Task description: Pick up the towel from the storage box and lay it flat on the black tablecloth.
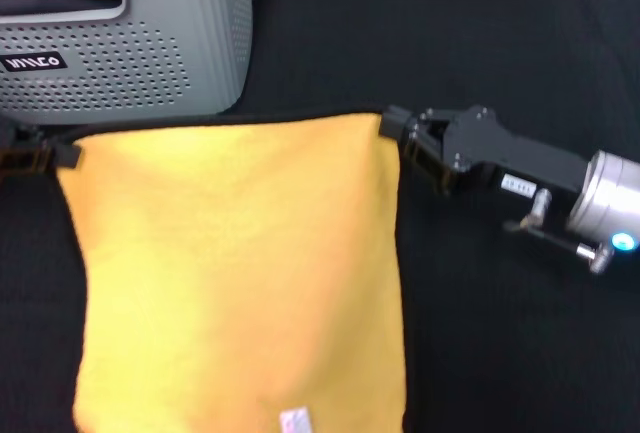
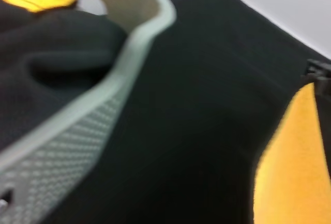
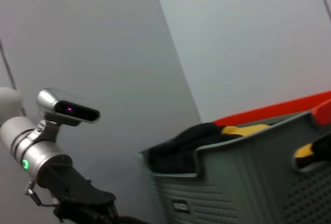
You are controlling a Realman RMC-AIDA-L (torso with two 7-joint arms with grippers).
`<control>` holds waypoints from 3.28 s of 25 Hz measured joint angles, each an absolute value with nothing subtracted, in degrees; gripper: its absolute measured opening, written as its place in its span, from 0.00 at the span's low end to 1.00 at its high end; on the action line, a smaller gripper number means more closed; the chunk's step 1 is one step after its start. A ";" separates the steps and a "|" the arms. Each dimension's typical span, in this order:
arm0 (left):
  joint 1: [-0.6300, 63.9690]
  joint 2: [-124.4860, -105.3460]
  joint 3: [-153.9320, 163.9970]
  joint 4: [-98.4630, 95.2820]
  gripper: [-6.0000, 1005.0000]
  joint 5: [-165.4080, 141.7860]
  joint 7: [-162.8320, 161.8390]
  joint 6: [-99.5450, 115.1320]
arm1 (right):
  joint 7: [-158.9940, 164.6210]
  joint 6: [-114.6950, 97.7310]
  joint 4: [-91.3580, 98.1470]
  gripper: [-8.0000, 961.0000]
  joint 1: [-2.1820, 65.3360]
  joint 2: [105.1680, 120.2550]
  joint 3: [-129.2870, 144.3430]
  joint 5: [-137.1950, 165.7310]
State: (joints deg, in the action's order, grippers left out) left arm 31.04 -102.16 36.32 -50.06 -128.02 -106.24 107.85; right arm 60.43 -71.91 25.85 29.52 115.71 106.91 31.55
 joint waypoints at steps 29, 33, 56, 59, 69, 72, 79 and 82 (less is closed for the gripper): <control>33.12 -106.29 36.82 -46.33 0.03 -132.35 -106.58 88.77 | 57.00 -54.61 20.39 0.07 42.78 116.18 106.12 35.49; 33.13 -107.17 36.85 -45.89 0.04 -132.33 -106.35 88.01 | 57.13 -54.08 20.23 0.07 43.00 116.18 106.94 35.51; 31.29 -108.18 36.45 -46.32 0.32 -131.11 -101.83 87.79 | 56.20 -53.36 24.13 0.34 39.09 115.08 105.72 36.70; 28.34 -108.03 36.31 -46.33 0.45 -121.15 -91.19 96.90 | 56.49 -63.54 27.52 0.40 35.88 113.75 105.68 42.72; 19.46 -106.30 39.26 -37.61 0.54 -100.67 -65.35 116.80 | 62.59 -82.97 47.57 0.71 22.24 113.86 105.55 54.72; 17.75 -104.84 44.16 -37.57 0.55 -97.66 -66.59 116.91 | 64.93 -84.55 50.71 0.82 21.38 114.52 105.49 57.22; 14.57 -101.72 55.38 -38.42 0.57 -85.10 -67.07 116.99 | 66.46 -85.99 50.60 0.86 21.75 114.60 103.45 57.60; 14.38 -101.48 55.91 -38.43 0.58 -84.64 -67.06 117.00 | 66.89 -86.51 50.32 0.86 22.00 114.64 102.02 57.63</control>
